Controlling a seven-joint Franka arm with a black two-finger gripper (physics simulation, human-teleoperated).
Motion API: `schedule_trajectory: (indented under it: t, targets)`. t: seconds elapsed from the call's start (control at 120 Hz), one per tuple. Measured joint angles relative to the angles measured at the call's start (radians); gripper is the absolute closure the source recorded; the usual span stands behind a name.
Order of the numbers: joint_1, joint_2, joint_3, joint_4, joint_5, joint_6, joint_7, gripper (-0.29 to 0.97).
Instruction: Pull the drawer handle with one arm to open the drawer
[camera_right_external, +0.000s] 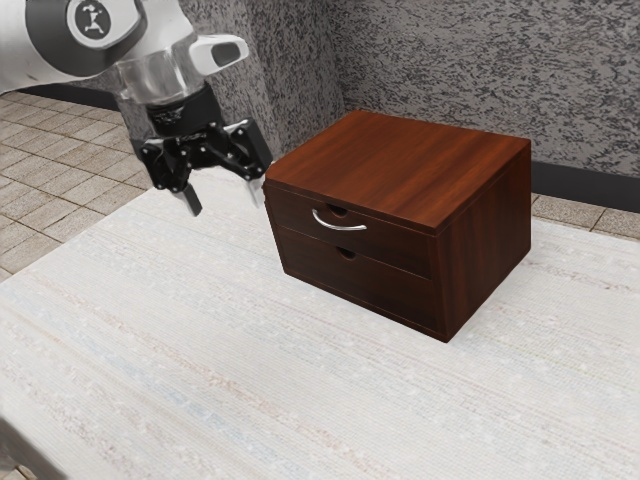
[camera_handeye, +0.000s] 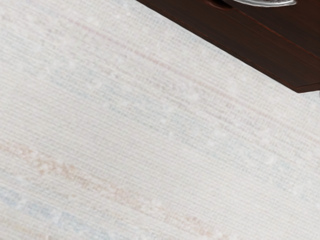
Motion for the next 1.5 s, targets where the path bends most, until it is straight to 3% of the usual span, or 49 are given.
schedule_trajectory:
  t: [0.308, 0.5, 0.592, 0.825, 1.108, 1.5]
  targets:
    - [-0.020, 0.014, -0.039, -0.001, 0.001, 0.044, -0.597, 0.03]
    - [-0.019, -0.001, -0.035, -0.111, 0.013, 0.144, -0.839, 0.04]
    - [-0.018, -0.062, -0.035, -0.220, 0.027, 0.205, -0.931, 0.05]
    - [-0.037, -0.152, -0.055, -0.386, 0.081, 0.381, -1.114, 0.07]
    - [-0.057, -0.142, -0.079, -0.435, 0.107, 0.506, -1.261, 0.11]
    - [-0.052, -0.121, -0.079, -0.458, 0.122, 0.577, -1.378, 0.14]
